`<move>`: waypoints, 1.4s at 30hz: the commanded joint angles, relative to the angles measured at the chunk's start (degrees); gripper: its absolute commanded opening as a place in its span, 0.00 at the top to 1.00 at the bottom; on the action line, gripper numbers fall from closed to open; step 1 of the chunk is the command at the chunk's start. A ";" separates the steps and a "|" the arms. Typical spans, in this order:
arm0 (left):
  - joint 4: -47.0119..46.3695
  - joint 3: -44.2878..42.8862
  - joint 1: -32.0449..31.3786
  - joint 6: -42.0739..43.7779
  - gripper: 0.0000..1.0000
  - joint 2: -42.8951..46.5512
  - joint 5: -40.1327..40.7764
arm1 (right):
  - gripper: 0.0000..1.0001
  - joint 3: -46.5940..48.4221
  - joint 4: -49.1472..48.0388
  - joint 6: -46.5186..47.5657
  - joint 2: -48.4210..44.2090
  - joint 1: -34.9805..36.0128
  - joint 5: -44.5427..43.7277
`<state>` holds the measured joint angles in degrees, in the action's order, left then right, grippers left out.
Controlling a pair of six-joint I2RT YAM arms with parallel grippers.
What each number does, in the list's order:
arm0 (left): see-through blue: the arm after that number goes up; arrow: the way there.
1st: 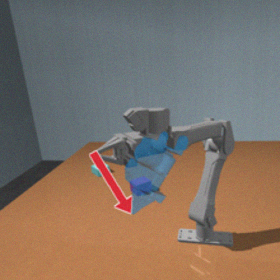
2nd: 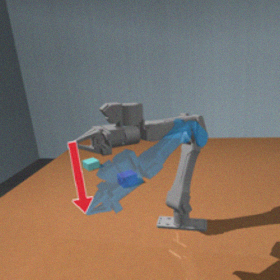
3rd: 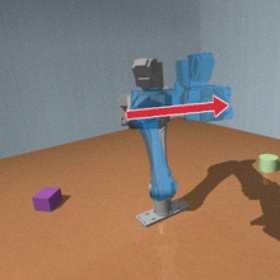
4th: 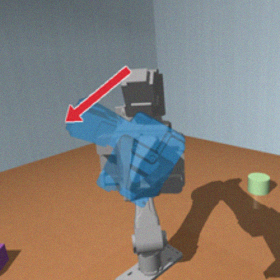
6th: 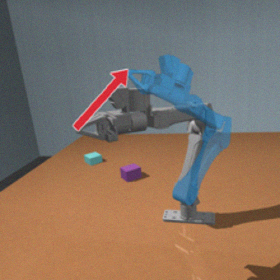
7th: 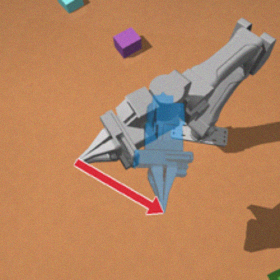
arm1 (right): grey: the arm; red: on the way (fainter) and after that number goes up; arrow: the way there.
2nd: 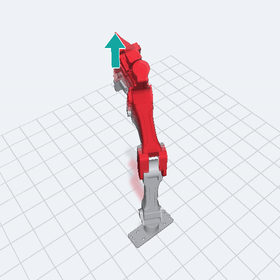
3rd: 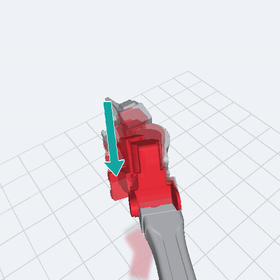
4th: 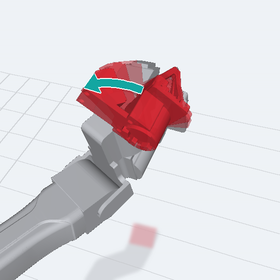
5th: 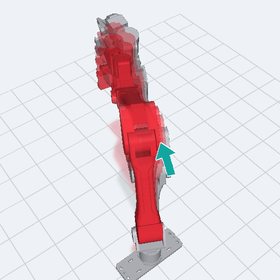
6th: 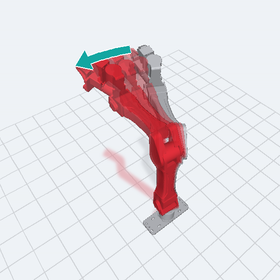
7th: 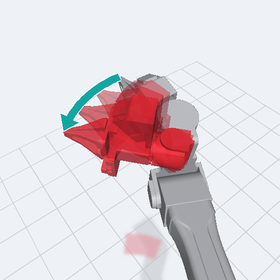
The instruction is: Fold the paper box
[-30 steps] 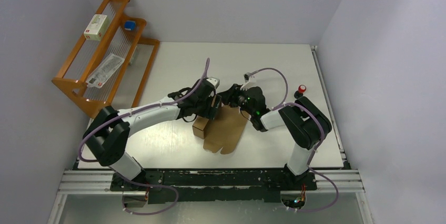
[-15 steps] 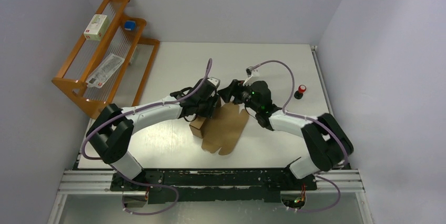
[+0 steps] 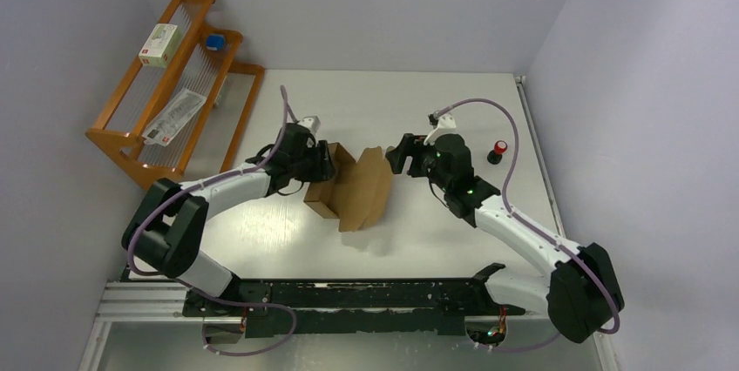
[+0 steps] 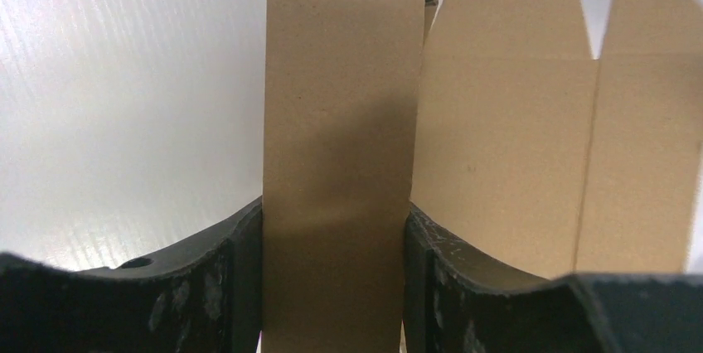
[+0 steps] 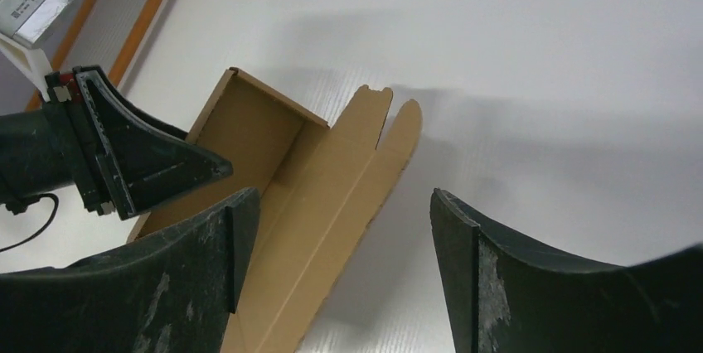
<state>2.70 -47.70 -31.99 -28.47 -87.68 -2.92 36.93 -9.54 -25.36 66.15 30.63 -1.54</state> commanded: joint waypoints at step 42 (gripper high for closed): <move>-3.50 16.24 6.19 -10.16 0.03 24.02 9.06 | 0.20 40.27 37.89 9.77 21.48 20.66 -17.71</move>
<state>-7.11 -32.69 -26.76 -39.70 -69.49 2.35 72.90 24.64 -16.71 85.47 48.80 -13.80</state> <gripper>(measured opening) 0.971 0.803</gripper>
